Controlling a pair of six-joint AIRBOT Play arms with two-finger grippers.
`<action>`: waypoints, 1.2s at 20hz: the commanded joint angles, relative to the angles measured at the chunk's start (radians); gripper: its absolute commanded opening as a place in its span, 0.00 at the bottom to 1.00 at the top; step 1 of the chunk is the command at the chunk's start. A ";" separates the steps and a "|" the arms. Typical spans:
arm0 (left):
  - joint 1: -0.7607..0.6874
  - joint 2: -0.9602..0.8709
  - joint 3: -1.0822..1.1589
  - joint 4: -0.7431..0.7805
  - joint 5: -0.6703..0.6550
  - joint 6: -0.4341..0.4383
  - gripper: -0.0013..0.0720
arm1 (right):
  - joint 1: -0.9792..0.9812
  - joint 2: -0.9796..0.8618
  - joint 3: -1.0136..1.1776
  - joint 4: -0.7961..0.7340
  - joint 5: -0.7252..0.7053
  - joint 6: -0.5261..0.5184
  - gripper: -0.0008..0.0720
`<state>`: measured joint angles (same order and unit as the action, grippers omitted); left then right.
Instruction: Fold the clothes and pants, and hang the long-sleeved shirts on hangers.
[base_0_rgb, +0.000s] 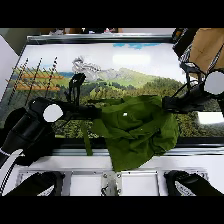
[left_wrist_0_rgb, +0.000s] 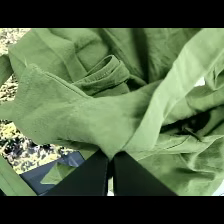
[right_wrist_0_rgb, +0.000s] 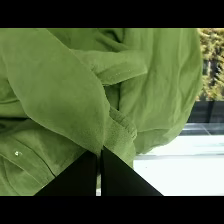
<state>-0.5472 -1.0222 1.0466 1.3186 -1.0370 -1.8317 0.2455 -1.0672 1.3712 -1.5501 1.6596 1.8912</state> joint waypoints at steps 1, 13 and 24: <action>0.001 -0.011 -0.002 -0.006 -0.014 0.037 0.29 | -0.002 0.001 -0.006 0.011 0.002 -0.002 0.03; 0.305 0.076 0.029 0.000 -0.050 0.144 0.90 | -0.002 0.001 -0.006 0.010 0.001 -0.003 0.03; 0.570 -0.448 0.414 0.537 -0.064 0.175 0.91 | -0.002 0.001 -0.006 0.010 0.001 -0.003 0.03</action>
<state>-0.0319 -1.3258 1.3796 1.7206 -1.1229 -1.6604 0.2440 -1.0668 1.3655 -1.5402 1.6604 1.8881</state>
